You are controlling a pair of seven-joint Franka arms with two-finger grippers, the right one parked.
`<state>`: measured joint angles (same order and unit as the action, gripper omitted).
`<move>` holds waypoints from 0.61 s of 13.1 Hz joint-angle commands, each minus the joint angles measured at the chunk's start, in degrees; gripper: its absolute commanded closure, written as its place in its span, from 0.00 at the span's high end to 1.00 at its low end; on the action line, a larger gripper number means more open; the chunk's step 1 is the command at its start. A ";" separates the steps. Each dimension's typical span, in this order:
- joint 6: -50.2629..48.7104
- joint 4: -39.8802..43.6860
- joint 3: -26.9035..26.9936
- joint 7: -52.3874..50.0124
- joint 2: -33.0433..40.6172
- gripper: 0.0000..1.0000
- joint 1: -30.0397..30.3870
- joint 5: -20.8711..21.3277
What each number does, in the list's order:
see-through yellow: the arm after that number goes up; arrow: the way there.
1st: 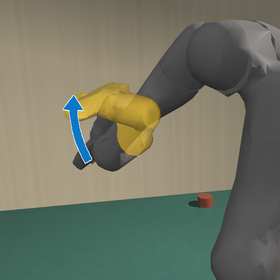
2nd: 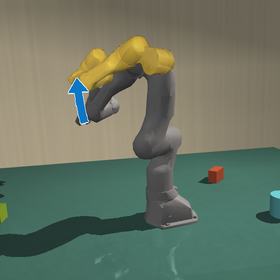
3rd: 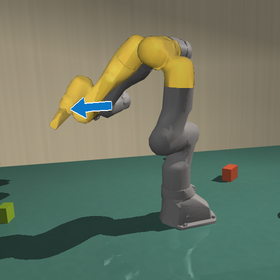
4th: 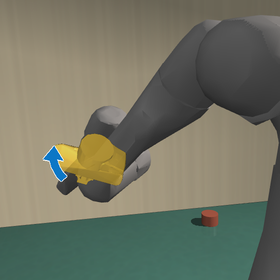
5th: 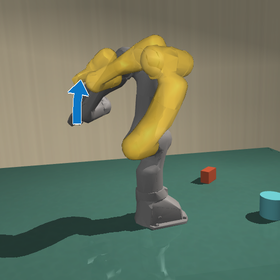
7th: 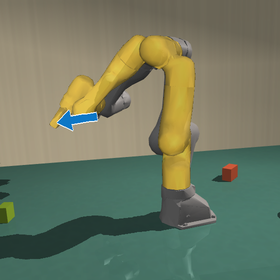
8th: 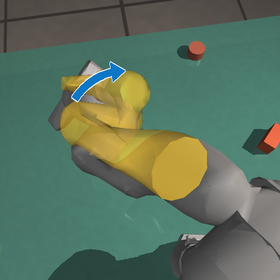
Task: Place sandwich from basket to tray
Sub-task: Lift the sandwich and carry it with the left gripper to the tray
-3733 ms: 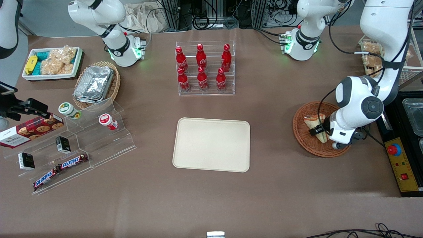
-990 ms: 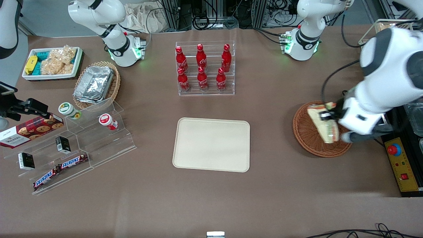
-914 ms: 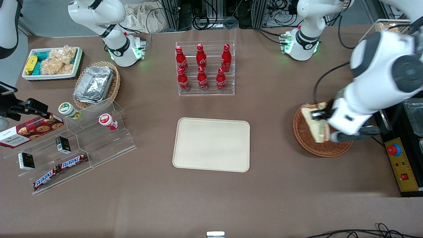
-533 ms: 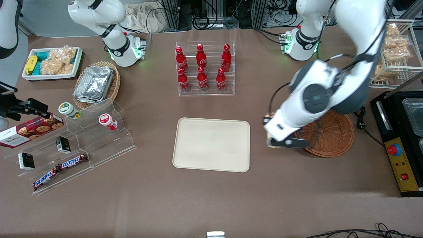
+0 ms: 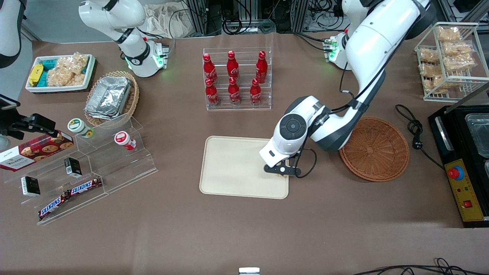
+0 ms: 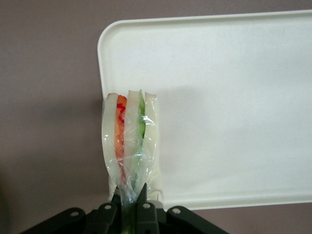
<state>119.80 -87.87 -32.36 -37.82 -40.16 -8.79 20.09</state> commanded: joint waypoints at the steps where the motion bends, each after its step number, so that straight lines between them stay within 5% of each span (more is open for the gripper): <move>1: 2.89 2.01 0.98 -0.85 -2.81 0.08 -0.70 3.19; 5: 5.71 1.83 2.04 -1.11 -5.11 0.28 -1.14 4.96; 7: 5.54 1.92 2.04 -3.12 -4.76 0.98 -1.05 4.70; 8: 5.10 1.92 2.04 -3.92 -4.50 0.99 -1.05 4.61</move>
<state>125.88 -87.60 -30.79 -39.19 -44.83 -8.81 23.67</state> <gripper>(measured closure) 0.555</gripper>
